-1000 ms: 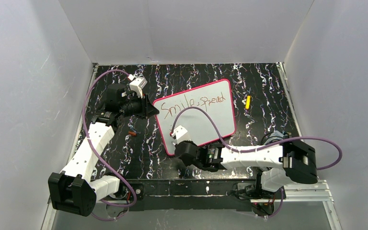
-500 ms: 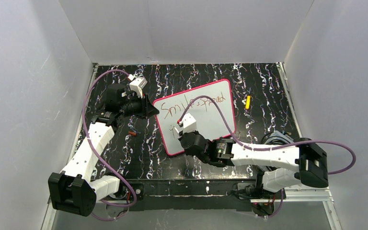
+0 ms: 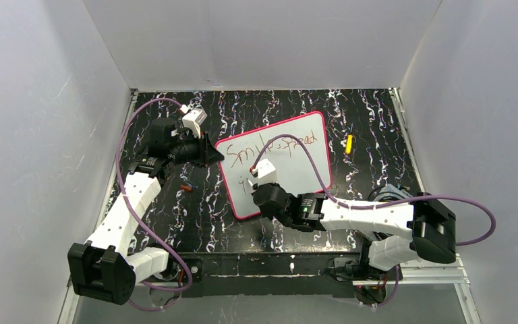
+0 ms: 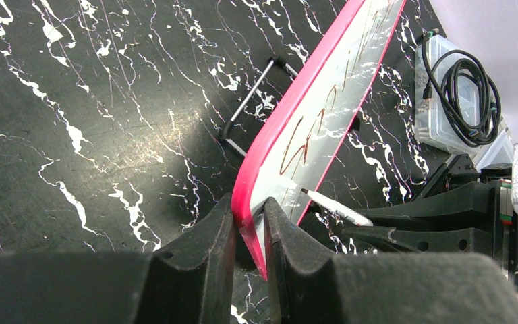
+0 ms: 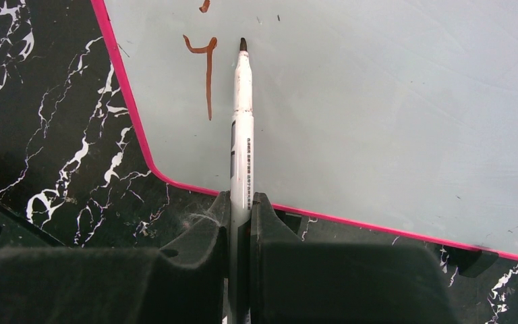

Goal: Write a sentence on the whiteboard

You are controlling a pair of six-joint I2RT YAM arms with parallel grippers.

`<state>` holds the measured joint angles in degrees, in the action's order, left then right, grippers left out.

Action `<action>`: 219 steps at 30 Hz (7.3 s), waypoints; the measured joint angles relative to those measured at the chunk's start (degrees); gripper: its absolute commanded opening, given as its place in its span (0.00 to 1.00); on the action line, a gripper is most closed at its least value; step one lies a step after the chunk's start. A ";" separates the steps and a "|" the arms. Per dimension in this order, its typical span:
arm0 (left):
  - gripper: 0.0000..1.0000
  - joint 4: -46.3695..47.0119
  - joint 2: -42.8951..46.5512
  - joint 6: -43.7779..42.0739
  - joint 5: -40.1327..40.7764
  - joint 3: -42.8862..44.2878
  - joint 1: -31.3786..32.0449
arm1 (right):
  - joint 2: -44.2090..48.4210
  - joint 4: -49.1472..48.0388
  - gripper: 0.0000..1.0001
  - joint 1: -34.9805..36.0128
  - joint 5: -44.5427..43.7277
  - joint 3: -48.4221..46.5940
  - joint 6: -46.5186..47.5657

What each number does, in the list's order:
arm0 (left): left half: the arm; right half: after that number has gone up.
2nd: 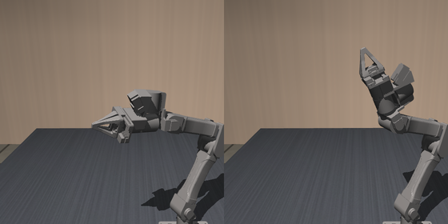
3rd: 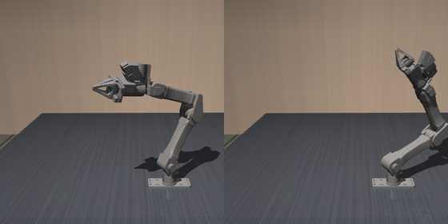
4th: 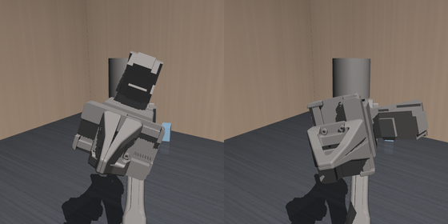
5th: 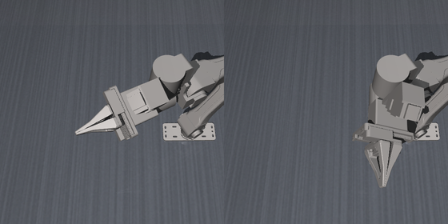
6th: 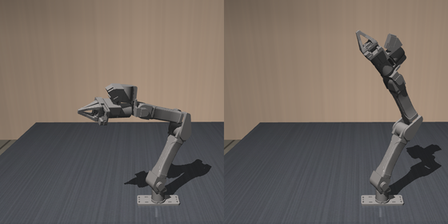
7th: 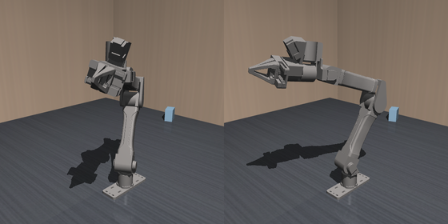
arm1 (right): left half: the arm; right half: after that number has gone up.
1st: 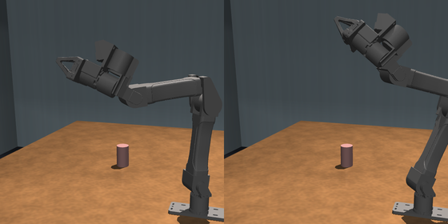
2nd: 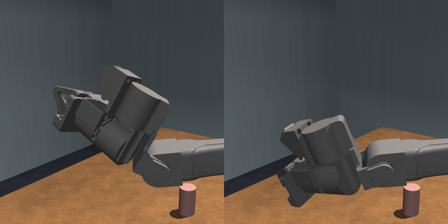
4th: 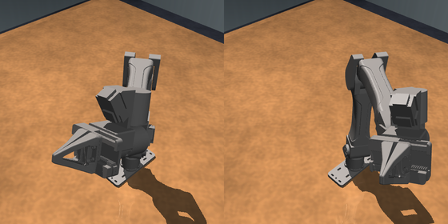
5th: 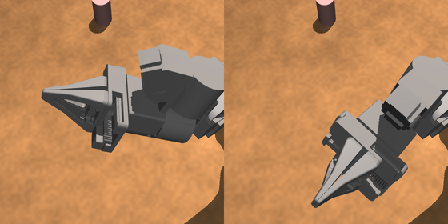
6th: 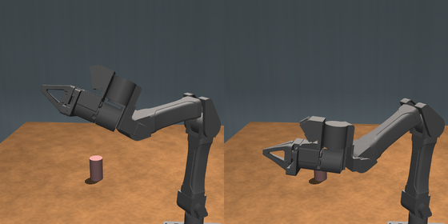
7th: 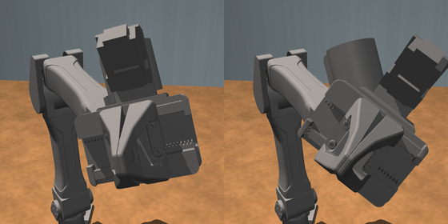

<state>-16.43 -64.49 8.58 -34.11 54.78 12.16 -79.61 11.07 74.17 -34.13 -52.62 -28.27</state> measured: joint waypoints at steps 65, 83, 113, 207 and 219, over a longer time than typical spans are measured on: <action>0.00 0.63 -0.22 0.02 0.22 -0.02 0.00 | -1.18 -0.87 0.01 -0.57 -0.35 -1.18 3.28; 0.00 0.61 -0.22 0.04 -0.13 -0.02 0.00 | 0.22 0.17 0.01 -0.94 -2.99 -0.15 1.46; 0.00 0.66 -0.20 0.09 -0.26 -0.02 -0.02 | 3.06 3.69 0.01 -2.45 -5.57 2.03 1.29; 0.00 0.72 -0.17 0.24 -0.44 -0.02 -0.02 | -4.37 2.58 0.01 4.59 2.89 0.76 -2.64; 0.00 0.72 -0.17 0.24 -0.44 -0.02 -0.02 | -5.01 1.05 0.01 4.70 2.97 0.63 -1.33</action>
<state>-15.70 -64.66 8.82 -34.54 54.76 12.14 -84.62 12.12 78.87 -31.16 -51.99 -29.61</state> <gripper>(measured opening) 0.172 0.152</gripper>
